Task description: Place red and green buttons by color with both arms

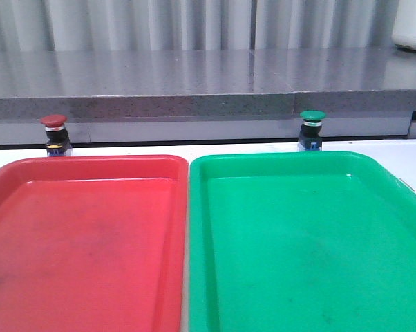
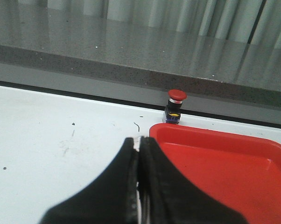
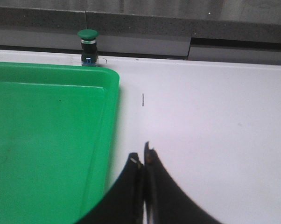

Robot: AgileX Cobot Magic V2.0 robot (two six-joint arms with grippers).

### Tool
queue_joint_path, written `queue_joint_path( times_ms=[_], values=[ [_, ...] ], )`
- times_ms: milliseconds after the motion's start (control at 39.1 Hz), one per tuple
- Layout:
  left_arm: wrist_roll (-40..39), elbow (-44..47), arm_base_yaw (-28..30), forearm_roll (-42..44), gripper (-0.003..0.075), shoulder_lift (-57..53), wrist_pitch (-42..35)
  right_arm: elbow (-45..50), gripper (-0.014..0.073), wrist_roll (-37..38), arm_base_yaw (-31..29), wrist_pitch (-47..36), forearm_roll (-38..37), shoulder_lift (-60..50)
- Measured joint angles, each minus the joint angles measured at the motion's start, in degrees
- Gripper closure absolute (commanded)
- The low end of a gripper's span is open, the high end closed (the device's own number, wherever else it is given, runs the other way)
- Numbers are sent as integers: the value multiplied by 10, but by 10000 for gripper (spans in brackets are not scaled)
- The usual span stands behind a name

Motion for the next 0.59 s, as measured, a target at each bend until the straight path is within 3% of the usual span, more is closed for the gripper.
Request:
queue_joint_path(
  times_ms=[179,358,588],
  values=[
    [0,0,0,0,740,0,-28,0,702,0,0,-36,0,0],
    [0,-1,0,0,740,0,-137,-6,700,0,0,-86,0,0],
    [0,-97,0,34,740,44,-75,-137,700,1,0,-45,0,45]
  ],
)
